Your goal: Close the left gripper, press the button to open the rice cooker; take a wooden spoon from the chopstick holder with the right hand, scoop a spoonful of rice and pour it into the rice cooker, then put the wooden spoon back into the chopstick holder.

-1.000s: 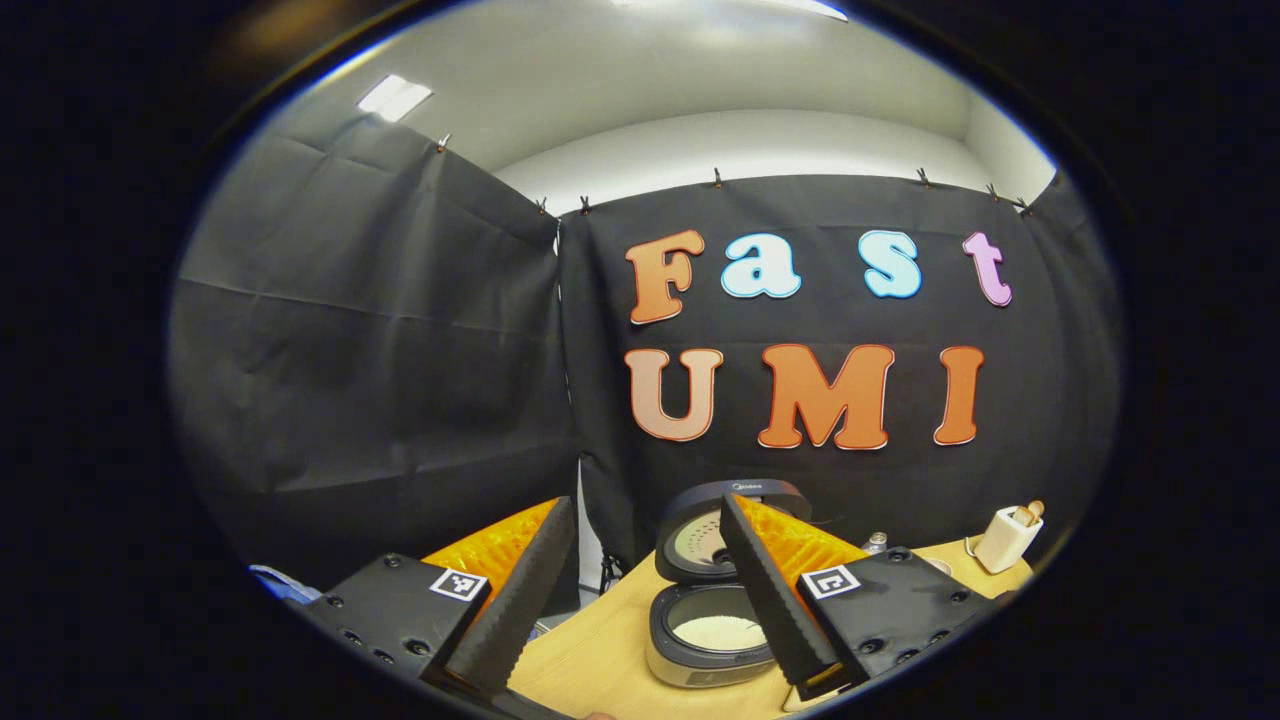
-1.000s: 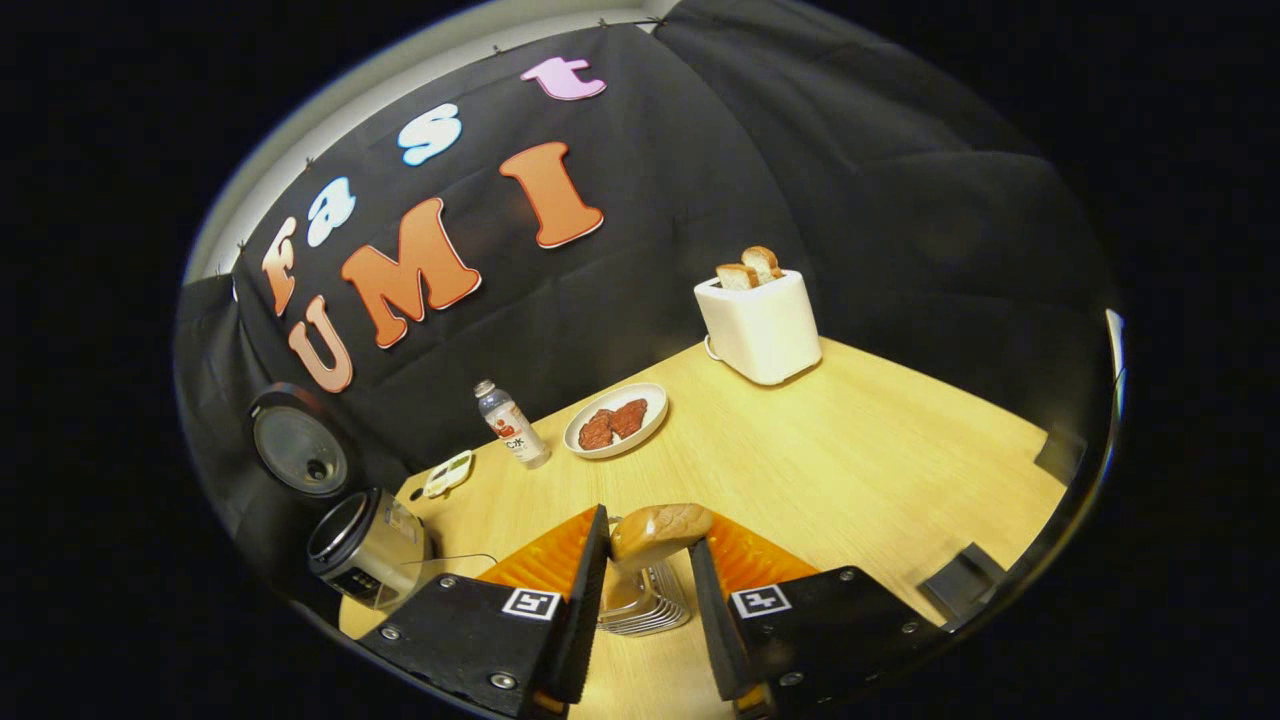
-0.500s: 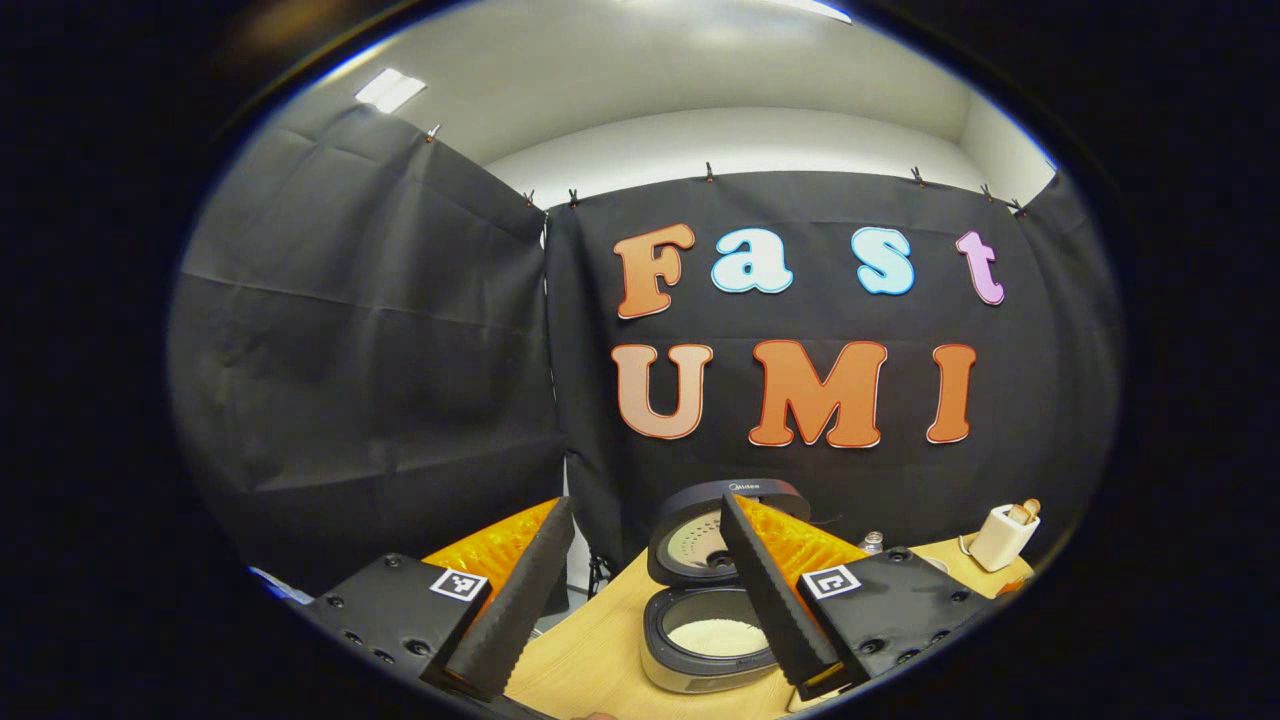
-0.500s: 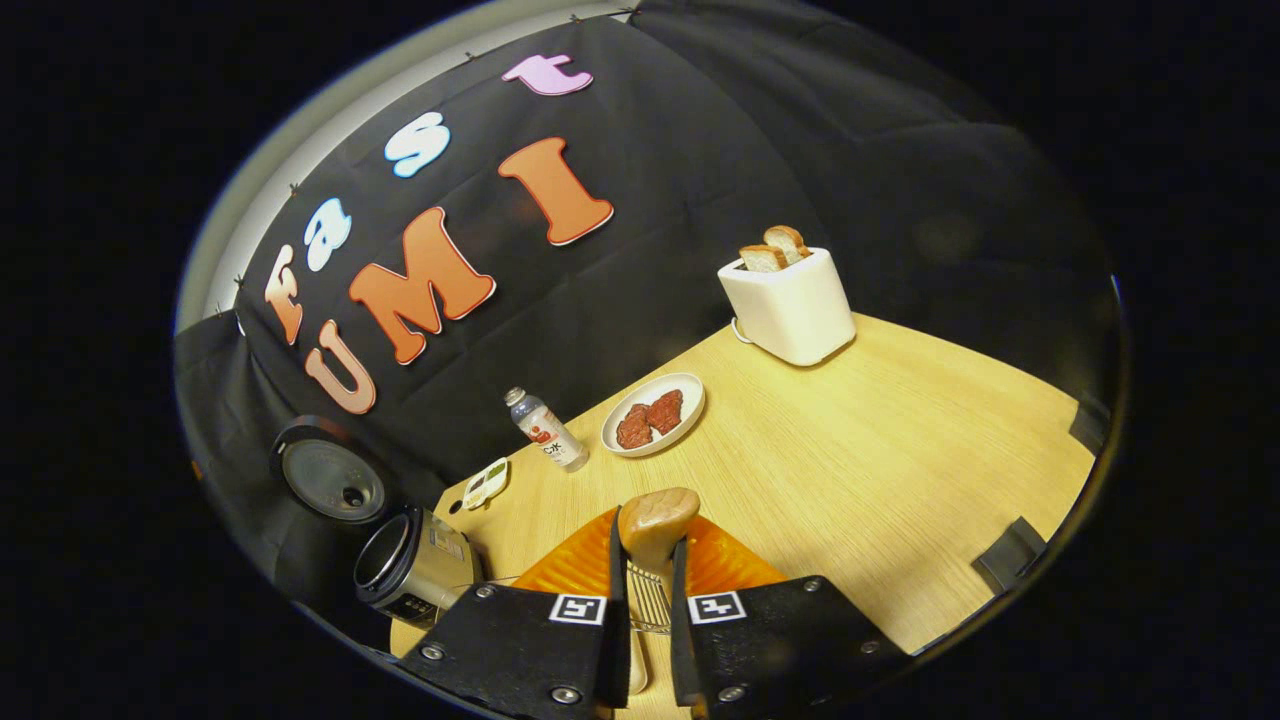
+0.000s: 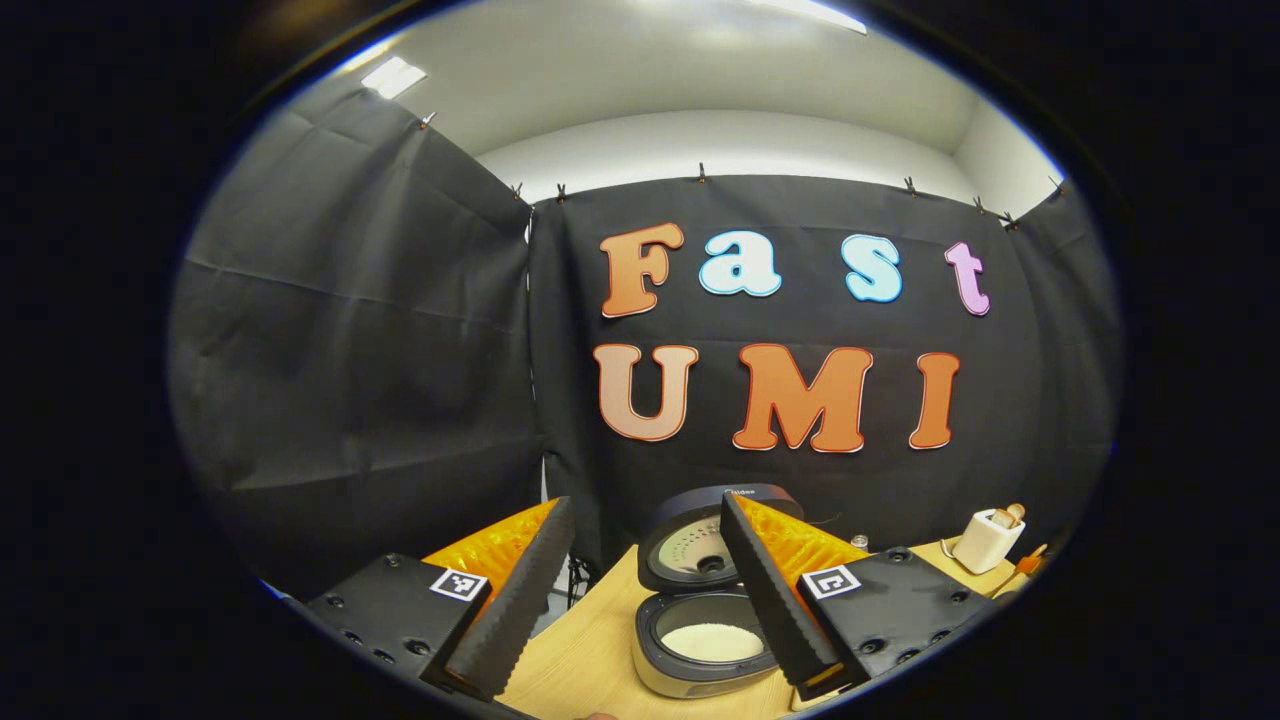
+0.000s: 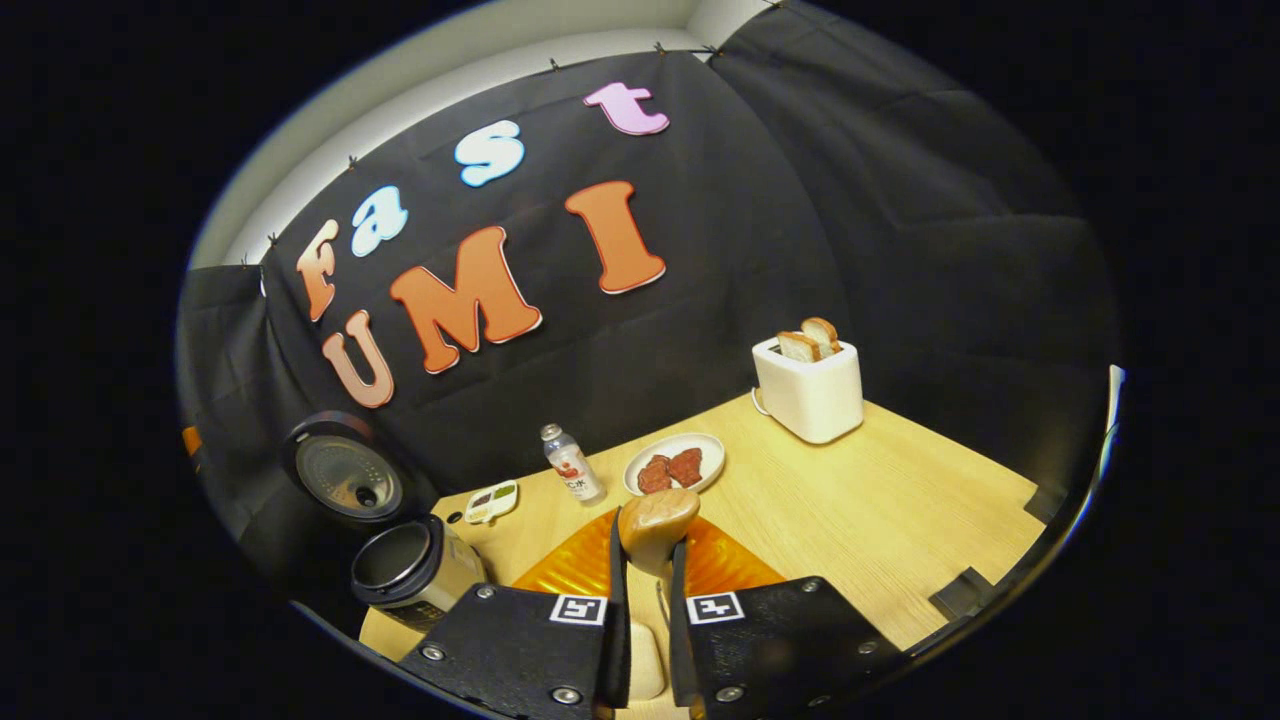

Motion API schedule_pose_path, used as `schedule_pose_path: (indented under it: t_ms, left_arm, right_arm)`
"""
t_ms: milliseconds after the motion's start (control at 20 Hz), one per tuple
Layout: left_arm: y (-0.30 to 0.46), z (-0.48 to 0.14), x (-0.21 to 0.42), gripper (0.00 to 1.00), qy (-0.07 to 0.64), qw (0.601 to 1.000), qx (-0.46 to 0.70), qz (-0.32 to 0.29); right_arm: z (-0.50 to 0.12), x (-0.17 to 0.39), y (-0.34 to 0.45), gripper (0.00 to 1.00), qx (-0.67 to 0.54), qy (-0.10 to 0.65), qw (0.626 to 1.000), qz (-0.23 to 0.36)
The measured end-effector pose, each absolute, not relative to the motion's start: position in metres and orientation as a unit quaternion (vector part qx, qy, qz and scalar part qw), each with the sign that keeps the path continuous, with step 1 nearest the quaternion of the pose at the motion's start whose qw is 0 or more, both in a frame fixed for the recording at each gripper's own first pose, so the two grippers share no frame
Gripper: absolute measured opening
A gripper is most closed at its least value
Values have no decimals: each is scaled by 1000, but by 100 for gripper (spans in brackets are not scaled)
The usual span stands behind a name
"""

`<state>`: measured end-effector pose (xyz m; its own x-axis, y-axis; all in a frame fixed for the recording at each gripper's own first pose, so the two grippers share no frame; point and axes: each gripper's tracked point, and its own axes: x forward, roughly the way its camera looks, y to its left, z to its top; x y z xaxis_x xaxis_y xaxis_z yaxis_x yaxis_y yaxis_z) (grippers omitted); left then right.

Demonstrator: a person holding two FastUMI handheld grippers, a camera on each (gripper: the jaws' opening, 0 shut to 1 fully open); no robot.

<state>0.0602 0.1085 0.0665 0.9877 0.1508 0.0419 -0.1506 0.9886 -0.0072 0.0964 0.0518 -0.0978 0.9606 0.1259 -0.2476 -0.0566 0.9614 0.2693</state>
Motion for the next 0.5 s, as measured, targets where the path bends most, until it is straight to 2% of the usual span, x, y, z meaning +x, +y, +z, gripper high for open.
schedule_pose_path:
  t_ms: [100,250,500]
  left_arm:
    - [115,66,62,96,-20,997,3,73]
    - [125,68,62,100,-22,998,0,65]
    - [142,71,67,98,-25,998,5,53]
  right_arm:
    - [-83,88,69,15,125,118,983,57]
    - [-76,79,100,10,121,109,984,73]
    - [-102,69,151,10,108,128,980,106]
